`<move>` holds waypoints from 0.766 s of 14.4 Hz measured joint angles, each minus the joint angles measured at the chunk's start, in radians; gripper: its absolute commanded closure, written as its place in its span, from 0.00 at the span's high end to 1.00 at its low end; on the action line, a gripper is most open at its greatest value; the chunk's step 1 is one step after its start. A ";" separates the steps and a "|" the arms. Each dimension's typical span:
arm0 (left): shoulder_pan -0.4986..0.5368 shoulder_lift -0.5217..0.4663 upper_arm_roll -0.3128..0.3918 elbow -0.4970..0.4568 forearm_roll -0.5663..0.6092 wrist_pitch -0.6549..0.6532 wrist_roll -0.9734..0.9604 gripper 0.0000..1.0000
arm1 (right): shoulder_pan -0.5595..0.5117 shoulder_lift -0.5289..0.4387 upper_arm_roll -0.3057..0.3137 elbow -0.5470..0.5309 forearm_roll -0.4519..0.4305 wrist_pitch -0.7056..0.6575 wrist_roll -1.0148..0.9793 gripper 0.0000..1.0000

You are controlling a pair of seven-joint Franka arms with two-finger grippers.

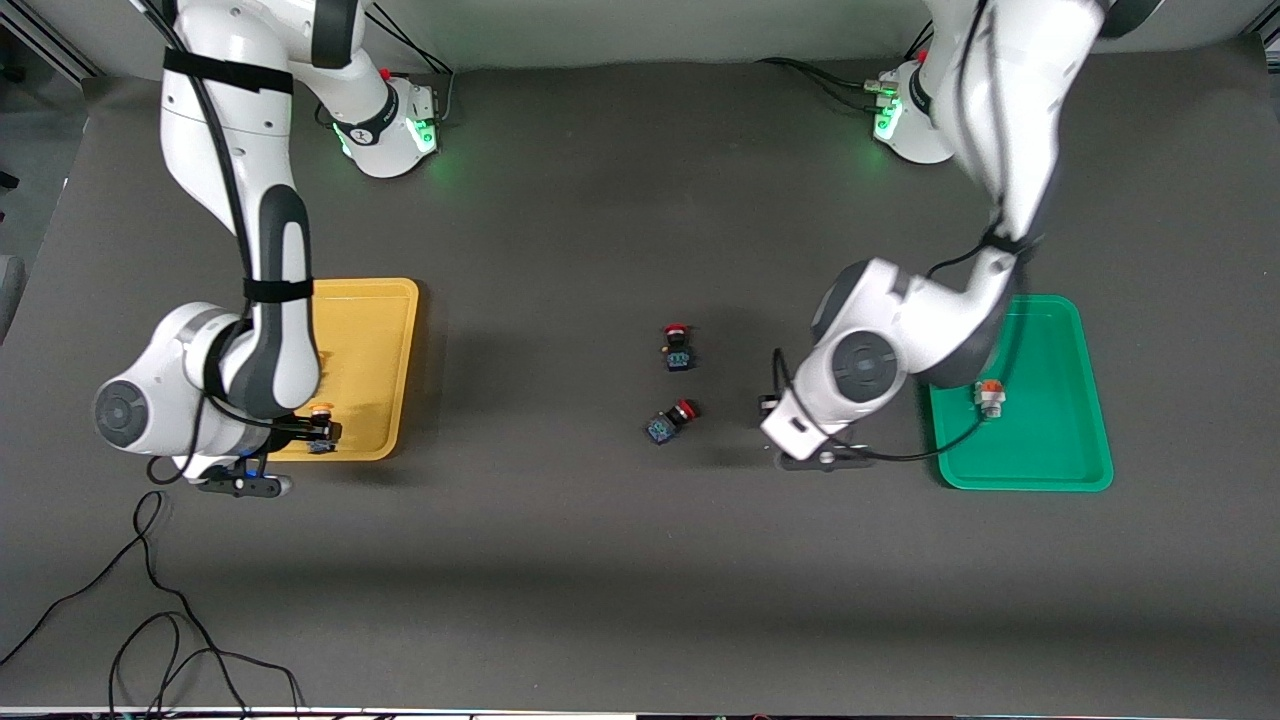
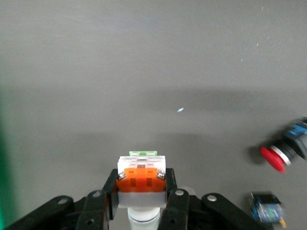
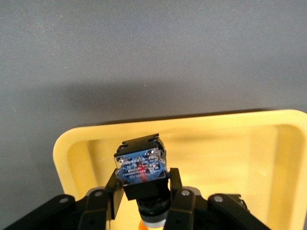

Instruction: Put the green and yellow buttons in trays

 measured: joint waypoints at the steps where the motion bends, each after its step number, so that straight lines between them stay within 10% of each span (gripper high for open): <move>1: 0.035 -0.053 0.001 0.012 -0.006 -0.066 0.003 0.22 | 0.001 0.003 0.008 -0.011 0.008 0.012 0.000 0.00; 9: 0.473 -0.207 0.023 0.001 0.034 -0.292 0.412 0.23 | 0.054 -0.059 0.006 -0.163 0.029 0.022 0.000 0.00; 10: 0.515 -0.201 0.024 -0.012 0.055 -0.272 0.459 0.23 | 0.073 -0.072 -0.002 -0.188 0.029 0.037 0.000 0.08; 11: 0.545 -0.194 0.024 -0.036 0.068 -0.233 0.491 0.24 | 0.095 -0.080 -0.009 -0.212 0.029 0.064 0.000 0.51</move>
